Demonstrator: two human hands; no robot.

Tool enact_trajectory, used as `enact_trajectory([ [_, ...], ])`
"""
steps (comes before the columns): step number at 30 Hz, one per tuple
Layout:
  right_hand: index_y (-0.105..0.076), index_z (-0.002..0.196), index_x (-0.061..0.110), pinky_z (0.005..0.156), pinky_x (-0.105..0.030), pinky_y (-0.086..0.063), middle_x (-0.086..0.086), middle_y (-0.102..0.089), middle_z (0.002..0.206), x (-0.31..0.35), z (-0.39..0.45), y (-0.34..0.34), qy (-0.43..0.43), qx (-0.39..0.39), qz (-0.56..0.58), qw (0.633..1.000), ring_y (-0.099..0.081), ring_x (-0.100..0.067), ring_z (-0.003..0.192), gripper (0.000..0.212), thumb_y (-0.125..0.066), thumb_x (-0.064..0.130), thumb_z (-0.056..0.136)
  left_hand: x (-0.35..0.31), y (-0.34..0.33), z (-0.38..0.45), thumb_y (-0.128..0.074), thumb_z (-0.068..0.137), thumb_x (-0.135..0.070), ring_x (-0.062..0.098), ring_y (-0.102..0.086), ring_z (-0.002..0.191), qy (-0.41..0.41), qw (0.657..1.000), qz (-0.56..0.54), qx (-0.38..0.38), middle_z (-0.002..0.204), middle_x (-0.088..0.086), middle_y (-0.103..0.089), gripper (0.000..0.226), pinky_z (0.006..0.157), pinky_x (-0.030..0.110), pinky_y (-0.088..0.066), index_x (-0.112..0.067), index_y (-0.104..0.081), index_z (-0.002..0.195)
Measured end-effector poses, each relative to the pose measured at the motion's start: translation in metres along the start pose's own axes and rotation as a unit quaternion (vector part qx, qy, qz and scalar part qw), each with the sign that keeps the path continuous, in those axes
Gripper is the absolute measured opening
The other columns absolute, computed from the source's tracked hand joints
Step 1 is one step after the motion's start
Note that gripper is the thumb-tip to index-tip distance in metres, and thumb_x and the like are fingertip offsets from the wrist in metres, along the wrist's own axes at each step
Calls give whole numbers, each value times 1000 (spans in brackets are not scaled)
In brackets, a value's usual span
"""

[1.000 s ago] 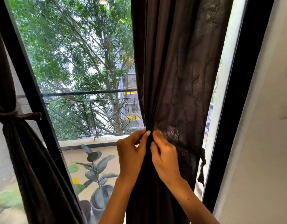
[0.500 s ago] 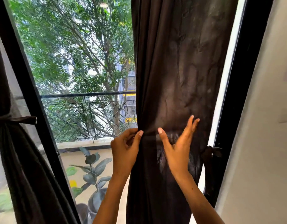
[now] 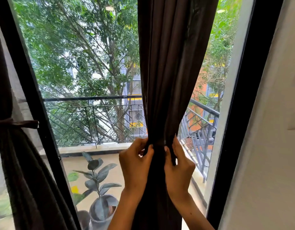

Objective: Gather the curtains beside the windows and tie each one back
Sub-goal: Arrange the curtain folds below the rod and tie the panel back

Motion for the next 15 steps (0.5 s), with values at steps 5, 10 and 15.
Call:
enact_trajectory([
  [5, -49, 133, 32, 88, -19, -51, 18, -65, 114, 15, 11, 9, -112, -10, 159, 981, -63, -1, 105, 54, -69, 24, 83, -1, 4, 0, -74, 74, 1, 0, -70, 74, 23, 999, -22, -10, 74, -16, -72, 29, 75, 25, -57, -27, -69, 79],
  [10, -59, 123, 19, 73, -27, -55, 2, -59, 90, 8, 27, 8, -11, -43, 59, 997, -60, -7, 84, 44, -69, 0, 84, -3, 3, 0, -74, 74, 3, 0, -70, 74, 28, 999, -42, -2, 74, -21, -71, 40, 73, 20, -55, -36, -66, 75],
  [15, -66, 112, 7, 75, -14, -49, -5, -59, 97, -3, 24, 4, 1, -40, 25, 999, -57, -7, 82, 34, -71, -2, 80, -3, 0, -2, -74, 75, 2, 0, -69, 74, 22, 999, -45, 2, 77, -19, -72, 35, 71, 16, -54, -32, -66, 77],
])
Point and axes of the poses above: each hand's wrist, its own z-axis towards the middle knuckle, its own y-axis out of the back of the hand, x = y × z, the point moved 1 cm from there along z, towards the middle knuckle
